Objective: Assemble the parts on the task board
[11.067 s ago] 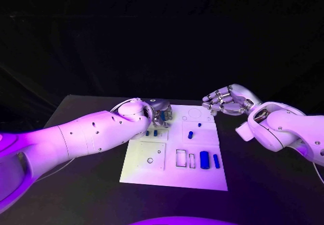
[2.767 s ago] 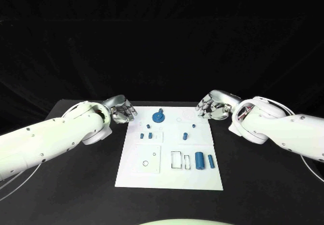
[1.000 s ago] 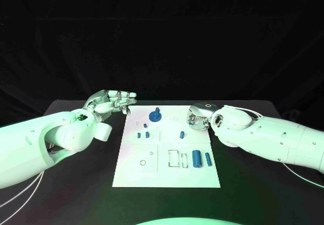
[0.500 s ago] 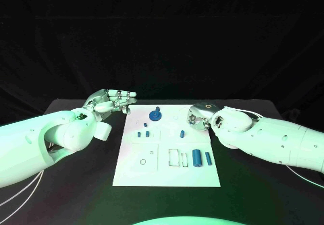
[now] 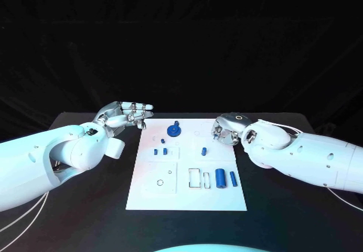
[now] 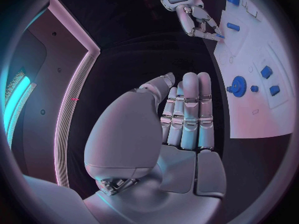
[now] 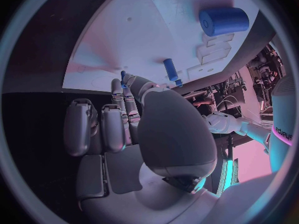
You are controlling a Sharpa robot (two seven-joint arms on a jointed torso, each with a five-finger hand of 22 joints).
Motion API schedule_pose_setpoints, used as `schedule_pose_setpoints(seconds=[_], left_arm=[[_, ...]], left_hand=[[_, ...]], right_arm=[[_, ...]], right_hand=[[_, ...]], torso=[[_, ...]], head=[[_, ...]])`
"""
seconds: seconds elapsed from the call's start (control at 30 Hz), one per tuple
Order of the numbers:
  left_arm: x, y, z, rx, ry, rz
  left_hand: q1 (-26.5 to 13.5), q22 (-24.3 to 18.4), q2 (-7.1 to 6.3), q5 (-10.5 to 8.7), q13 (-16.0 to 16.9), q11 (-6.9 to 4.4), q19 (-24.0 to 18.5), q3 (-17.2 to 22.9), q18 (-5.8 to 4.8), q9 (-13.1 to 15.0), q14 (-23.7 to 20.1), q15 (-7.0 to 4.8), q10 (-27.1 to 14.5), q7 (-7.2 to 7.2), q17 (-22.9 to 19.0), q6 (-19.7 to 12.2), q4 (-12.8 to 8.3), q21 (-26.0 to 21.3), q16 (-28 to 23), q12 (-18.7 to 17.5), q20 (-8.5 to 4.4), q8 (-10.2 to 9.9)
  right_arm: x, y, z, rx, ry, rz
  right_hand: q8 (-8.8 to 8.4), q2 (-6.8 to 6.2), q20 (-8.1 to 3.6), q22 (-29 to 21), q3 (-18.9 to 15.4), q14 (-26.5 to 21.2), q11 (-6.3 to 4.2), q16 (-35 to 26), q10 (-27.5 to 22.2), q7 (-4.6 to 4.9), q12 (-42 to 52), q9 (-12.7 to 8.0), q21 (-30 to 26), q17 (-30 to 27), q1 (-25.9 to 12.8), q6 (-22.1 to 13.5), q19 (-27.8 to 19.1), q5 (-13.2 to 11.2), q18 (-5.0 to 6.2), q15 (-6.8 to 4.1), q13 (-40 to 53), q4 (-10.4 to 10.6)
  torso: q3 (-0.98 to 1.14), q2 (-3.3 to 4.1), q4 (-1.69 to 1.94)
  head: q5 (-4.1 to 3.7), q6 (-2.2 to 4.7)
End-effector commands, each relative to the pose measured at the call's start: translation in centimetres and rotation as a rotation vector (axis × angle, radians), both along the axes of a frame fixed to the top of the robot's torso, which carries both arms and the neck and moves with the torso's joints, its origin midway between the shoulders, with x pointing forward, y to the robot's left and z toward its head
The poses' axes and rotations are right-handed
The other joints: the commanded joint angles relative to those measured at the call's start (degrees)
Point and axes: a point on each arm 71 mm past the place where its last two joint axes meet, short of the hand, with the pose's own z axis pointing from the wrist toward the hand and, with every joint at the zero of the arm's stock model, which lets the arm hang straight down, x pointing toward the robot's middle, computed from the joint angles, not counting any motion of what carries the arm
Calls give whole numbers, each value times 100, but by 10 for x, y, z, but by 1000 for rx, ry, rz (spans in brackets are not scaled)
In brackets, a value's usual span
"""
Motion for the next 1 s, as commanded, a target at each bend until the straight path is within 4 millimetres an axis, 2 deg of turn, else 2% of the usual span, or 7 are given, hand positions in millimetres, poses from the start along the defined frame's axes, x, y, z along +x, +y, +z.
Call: schedule_pose_setpoints(seconds=[0.03,0.2,0.37,0.5,0.67,0.93,1.0], left_arm=[[0,-3,1,-9,0,-24],[0,-3,0,-8,1,-23],[0,-4,0,-9,1,-25],[0,-7,0,-13,-3,-30],[1,-10,-2,-14,1,-36],[0,-20,-3,-25,0,-50],[0,-23,-3,-27,0,-54]], left_hand=[[47,-9,13,-9,3,-9,-5,-20,77,-8,-35,-11,-39,2,-10,-26,-1,-37,-28,17,33,-15],[47,-9,13,-9,3,-8,-5,-21,77,-8,-36,-10,-40,2,-10,-27,-1,-38,-29,18,33,-15],[46,-11,17,-9,3,-5,-8,-27,76,-9,-42,-7,-47,5,-13,-32,-1,-42,-34,18,35,-15],[46,-11,17,-9,3,-5,-8,-27,76,-9,-42,-7,-47,5,-13,-32,-1,-42,-34,18,35,-15],[58,-19,45,-10,13,-16,-15,-49,78,-1,-51,-9,-28,-11,-22,6,-6,-56,-45,46,39,15],[53,-20,42,-11,13,-16,-16,-56,78,-1,-52,-9,-29,-11,-23,7,-4,-57,-46,48,39,17],[53,-20,42,-11,13,-16,-16,-56,78,-1,-52,-9,-29,-11,-23,7,-4,-57,-46,48,39,17]], right_arm=[[-6,1,7,59,-5,-6],[-19,6,17,94,4,22],[-37,22,26,134,9,78],[-52,44,30,162,23,144],[-66,69,30,183,42,211],[-76,100,16,197,89,275],[-78,105,12,197,98,283]], right_hand=[[-3,-3,-1,695,33,311,-127,42,169,-14,-23,14,46,-1,-78,29,62,5,-102,-44,-10,3],[-4,-9,-1,716,36,310,-128,40,171,-16,-27,19,80,-8,-92,30,79,16,-110,-46,-10,-2],[-5,-13,-2,732,38,310,-129,45,173,-17,-30,23,105,-4,-104,30,91,25,-115,-46,-9,-5],[-5,-14,-2,732,38,310,-129,46,174,-18,-30,23,106,-3,-104,30,91,25,-115,-46,-9,-5],[-7,-17,-2,750,41,310,-130,49,180,-19,-34,29,133,-4,-127,31,105,39,-121,-47,-7,-8],[-15,-15,-3,771,49,309,-129,50,178,-19,-48,38,164,-14,-167,23,120,59,-127,-47,-7,-9],[-16,-12,-3,772,52,310,-129,54,177,-19,-49,39,165,-9,-169,22,120,63,-128,-47,-7,-10]], torso=[[3,5,0],[1,3,-4],[-1,0,-4],[2,0,9],[0,-8,29],[-30,-21,56],[-27,-14,41]], head=[[17,11],[41,9],[63,16],[126,15],[239,-24],[378,-102],[429,-101]])
